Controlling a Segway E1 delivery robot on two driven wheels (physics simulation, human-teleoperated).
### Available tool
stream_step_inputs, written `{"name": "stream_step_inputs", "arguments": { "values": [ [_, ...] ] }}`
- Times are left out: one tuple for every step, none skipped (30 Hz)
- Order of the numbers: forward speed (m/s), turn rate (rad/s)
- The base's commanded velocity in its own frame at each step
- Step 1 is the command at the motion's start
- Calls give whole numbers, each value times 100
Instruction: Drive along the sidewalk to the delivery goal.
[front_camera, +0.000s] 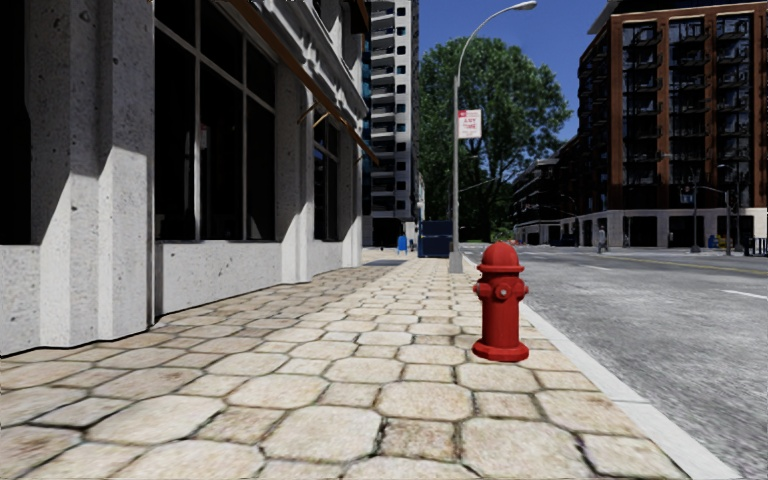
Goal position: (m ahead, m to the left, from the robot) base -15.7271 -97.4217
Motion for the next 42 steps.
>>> {"name": "stream_step_inputs", "arguments": {
  "values": [
    [200,39],
    [200,39],
    [200,39],
    [200,39],
    [200,39],
    [200,39],
    [200,39],
    [200,39],
    [200,29],
    [200,0],
    [200,0],
    [200,0],
    [200,0],
    [200,0],
    [200,0],
    [200,0],
    [200,0],
    [200,0],
    [200,0],
    [200,0],
    [200,0],
    [200,0],
    [200,0],
    [200,0],
    [200,0],
    [200,0],
    [200,0],
    [200,0],
    [200,-6],
    [200,-17],
    [200,-21],
    [200,-21],
    [200,-22],
    [200,-23],
    [200,-23],
    [200,-23],
    [200,-24],
    [200,-24],
    [200,-25],
    [200,-25],
    [200,-27],
    [200,-29]
  ]
}}
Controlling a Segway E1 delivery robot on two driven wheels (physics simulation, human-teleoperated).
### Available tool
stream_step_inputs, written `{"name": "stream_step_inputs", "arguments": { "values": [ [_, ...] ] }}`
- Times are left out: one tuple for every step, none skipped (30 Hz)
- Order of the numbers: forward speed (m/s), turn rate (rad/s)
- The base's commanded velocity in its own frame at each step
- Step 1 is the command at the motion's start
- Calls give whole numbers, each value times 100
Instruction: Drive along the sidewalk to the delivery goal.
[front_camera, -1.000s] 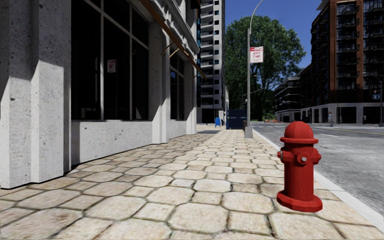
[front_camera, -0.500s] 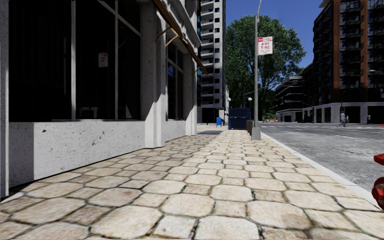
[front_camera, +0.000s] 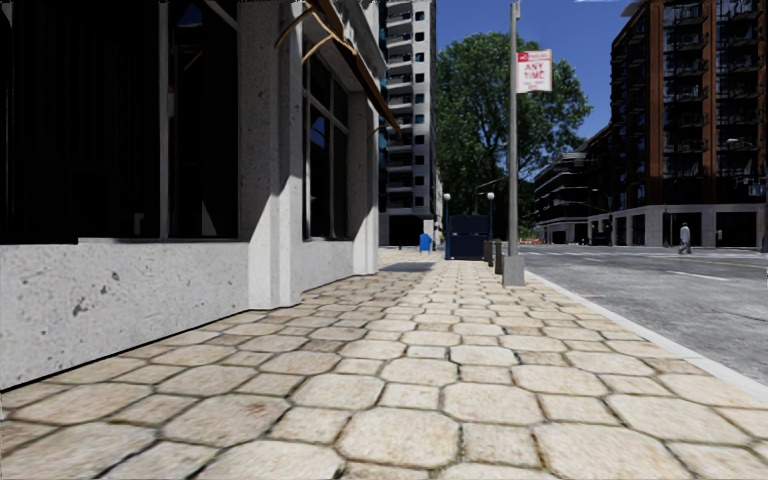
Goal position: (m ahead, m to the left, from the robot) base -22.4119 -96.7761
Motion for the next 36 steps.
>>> {"name": "stream_step_inputs", "arguments": {
  "values": [
    [200,-29],
    [200,-30],
    [200,-30],
    [200,-30],
    [200,-30],
    [200,-30],
    [200,-30],
    [200,-30],
    [200,-30],
    [200,-30],
    [200,-30],
    [200,-30],
    [200,-30],
    [200,-30],
    [200,-30],
    [200,-30],
    [200,-30],
    [200,-30],
    [200,-30],
    [200,-27],
    [200,0],
    [200,0],
    [200,0],
    [200,0],
    [200,0],
    [200,0],
    [200,0],
    [200,0],
    [200,0],
    [200,0],
    [200,0],
    [200,0],
    [200,0],
    [200,0],
    [200,0],
    [200,0]
  ]
}}
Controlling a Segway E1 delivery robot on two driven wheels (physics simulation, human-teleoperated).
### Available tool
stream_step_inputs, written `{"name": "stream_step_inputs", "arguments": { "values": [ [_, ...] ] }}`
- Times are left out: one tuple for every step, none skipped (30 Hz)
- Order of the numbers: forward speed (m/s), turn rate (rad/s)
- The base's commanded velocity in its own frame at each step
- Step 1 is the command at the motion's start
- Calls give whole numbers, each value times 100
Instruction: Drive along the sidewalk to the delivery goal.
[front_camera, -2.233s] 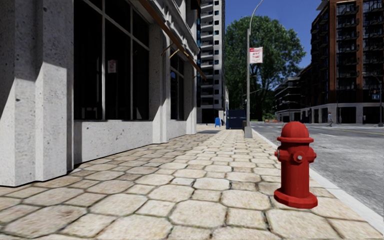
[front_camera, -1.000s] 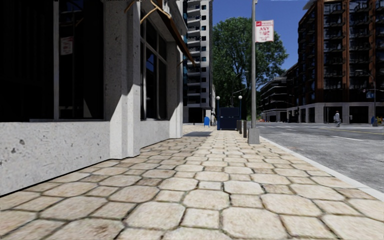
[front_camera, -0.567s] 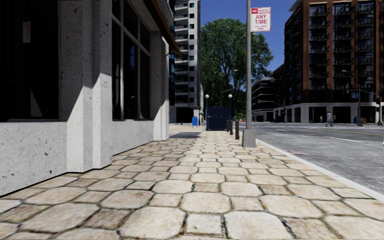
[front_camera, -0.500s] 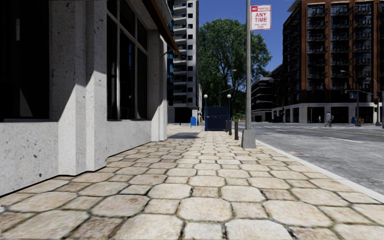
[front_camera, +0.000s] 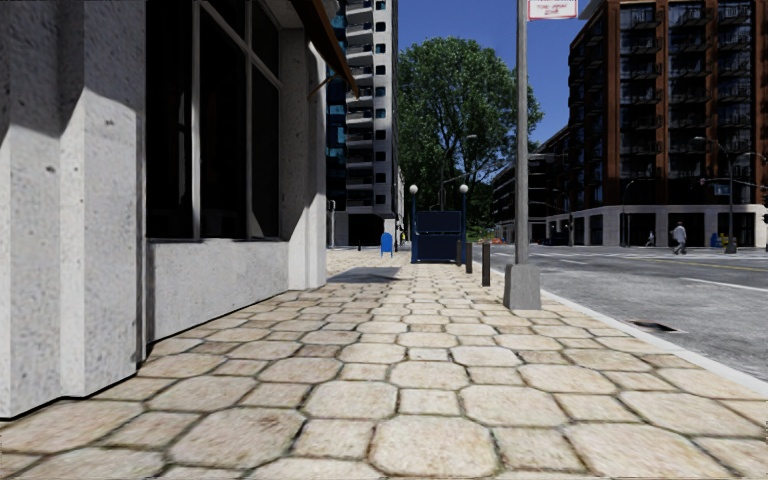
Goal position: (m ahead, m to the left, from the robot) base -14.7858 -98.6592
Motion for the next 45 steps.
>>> {"name": "stream_step_inputs", "arguments": {
  "values": [
    [200,0],
    [200,0],
    [200,0],
    [200,0],
    [200,0],
    [200,0],
    [200,0],
    [200,0],
    [200,0],
    [200,0],
    [200,0],
    [200,0],
    [200,0],
    [200,0],
    [200,0],
    [200,0],
    [200,0],
    [200,0],
    [200,0],
    [200,0],
    [200,0],
    [200,0],
    [200,0],
    [200,0],
    [200,0],
    [200,0],
    [200,0],
    [200,0],
    [200,0],
    [200,0],
    [200,0],
    [200,0],
    [200,0],
    [200,0],
    [200,0],
    [200,0],
    [200,0],
    [200,0],
    [200,0],
    [200,0],
    [200,0],
    [200,0],
    [200,0],
    [200,0],
    [200,0]
  ]
}}
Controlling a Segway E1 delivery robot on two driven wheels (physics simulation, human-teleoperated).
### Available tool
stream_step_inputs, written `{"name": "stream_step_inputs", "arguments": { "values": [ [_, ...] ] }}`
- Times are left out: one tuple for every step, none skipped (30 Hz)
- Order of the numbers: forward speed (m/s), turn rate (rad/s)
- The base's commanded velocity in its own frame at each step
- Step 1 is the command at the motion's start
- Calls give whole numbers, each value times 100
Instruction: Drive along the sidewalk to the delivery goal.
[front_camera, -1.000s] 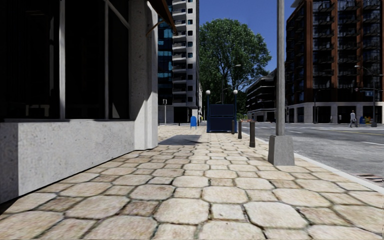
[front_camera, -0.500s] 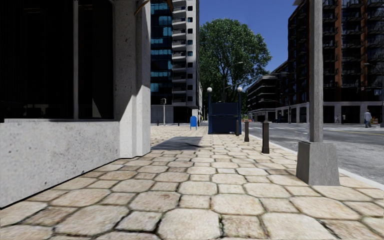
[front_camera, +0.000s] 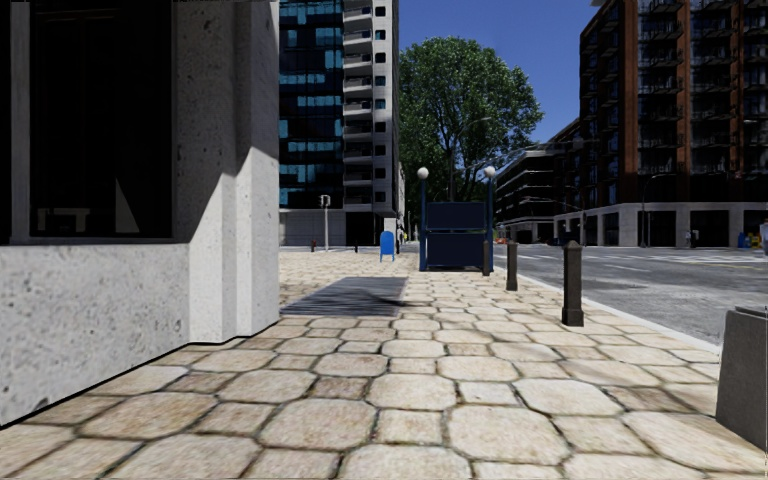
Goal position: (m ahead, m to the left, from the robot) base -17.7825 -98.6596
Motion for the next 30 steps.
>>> {"name": "stream_step_inputs", "arguments": {
  "values": [
    [200,0],
    [200,0],
    [200,0],
    [200,0],
    [200,0],
    [200,0],
    [200,0],
    [200,0],
    [200,0],
    [200,0],
    [200,0],
    [200,0],
    [200,0],
    [200,0],
    [200,0],
    [200,0],
    [200,0],
    [200,0],
    [200,0],
    [200,0],
    [200,0],
    [200,0],
    [200,0],
    [200,0],
    [200,0],
    [200,0],
    [200,0],
    [200,0],
    [200,0],
    [200,0]
  ]
}}
